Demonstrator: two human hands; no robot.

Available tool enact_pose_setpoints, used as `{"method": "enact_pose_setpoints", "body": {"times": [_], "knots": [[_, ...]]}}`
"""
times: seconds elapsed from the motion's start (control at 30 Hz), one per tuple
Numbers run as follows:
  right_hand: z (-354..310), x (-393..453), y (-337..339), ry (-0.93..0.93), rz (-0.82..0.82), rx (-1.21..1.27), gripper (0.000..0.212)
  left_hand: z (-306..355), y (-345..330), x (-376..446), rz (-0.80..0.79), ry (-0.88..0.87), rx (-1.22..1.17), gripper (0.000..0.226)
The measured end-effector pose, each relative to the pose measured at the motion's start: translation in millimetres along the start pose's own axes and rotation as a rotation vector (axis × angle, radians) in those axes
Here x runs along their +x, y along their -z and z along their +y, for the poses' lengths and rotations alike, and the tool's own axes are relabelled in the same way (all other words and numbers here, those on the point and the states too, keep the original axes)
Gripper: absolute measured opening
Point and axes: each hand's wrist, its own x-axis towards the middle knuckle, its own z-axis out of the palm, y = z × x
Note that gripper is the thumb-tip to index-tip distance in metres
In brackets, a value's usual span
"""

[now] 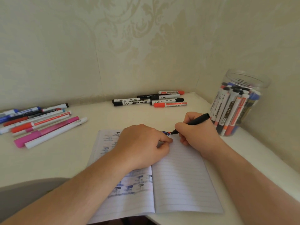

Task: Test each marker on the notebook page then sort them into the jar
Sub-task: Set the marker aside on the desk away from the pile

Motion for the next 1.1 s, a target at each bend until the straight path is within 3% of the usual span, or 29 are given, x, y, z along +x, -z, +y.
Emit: {"method": "enact_pose_setpoints", "body": {"times": [0.2,0.3,0.4,0.47,0.53,0.7,1.1], "knots": [[1,0,0,-0.003,-0.001,-0.046,0.021,0,0,-1,-0.001,-0.006,-0.001,0.035],[0,2,1,-0.027,0.020,0.086,0.025,-1,0,-3,0.034,-0.008,-0.049,0.033],[-1,2,9,-0.004,-0.051,0.295,0.024,-11,1,-2,0.089,0.055,-0.394,0.016],[-3,0,16,0.017,-0.160,0.404,0.020,-20,0,2,0.132,0.106,-0.551,0.017],[-6,-1,23,-0.017,-0.239,0.463,0.016,-26,-2,5,0.167,0.115,-0.536,0.026],[-6,-1,26,-0.085,-0.301,0.541,0.038,-28,-3,6,0.199,0.135,-0.580,0.026],[-3,-2,18,0.003,-0.286,0.357,0.016,-26,-4,3,0.199,0.093,-0.538,0.017]]}}
